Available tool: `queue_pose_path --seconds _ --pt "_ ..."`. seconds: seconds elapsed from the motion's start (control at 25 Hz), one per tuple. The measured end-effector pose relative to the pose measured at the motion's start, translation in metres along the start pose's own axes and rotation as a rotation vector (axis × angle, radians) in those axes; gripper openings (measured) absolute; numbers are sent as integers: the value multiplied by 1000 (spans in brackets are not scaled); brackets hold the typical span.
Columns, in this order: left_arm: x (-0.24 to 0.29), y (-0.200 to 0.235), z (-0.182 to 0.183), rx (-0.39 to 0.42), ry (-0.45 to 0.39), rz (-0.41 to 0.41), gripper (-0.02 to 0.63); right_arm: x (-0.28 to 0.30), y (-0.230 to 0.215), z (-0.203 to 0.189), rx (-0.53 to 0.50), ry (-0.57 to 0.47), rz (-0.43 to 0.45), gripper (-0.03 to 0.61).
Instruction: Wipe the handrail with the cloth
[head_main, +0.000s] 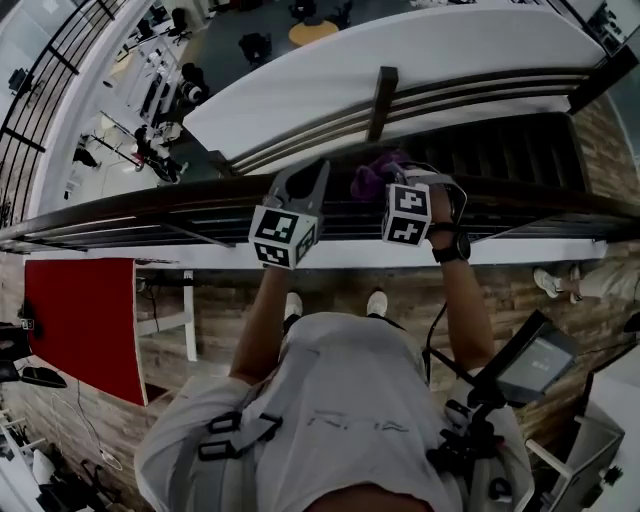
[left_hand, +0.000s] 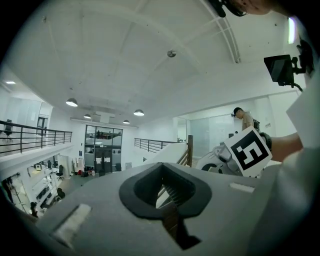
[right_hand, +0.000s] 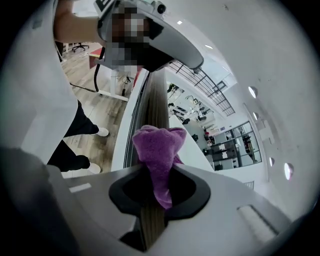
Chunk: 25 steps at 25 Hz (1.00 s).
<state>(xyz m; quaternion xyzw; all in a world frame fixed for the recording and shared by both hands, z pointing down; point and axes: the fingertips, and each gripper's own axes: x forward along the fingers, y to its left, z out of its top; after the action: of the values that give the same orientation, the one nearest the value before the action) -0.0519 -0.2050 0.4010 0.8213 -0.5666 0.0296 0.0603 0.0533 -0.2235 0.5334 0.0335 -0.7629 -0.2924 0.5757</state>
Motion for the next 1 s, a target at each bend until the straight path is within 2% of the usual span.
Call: queue_pose_path --seconds 0.2,0.32,0.68,0.84,1.0 --pt "37 -46 -2 2 3 -71 -2 -20 5 -70 75 47 -51 64" --pt "61 -78 -1 2 0 -117 -2 -28 6 -134 130 129 -85 64" --pt "117 -180 0 -9 -22 -266 -2 -72 15 -291 394 209 -179 64" --pt "134 -220 -2 2 -2 -344 -2 -89 16 -348 539 220 -207 64" --pt "154 -252 -3 17 10 -390 -2 -96 8 -398 608 236 -236 64"
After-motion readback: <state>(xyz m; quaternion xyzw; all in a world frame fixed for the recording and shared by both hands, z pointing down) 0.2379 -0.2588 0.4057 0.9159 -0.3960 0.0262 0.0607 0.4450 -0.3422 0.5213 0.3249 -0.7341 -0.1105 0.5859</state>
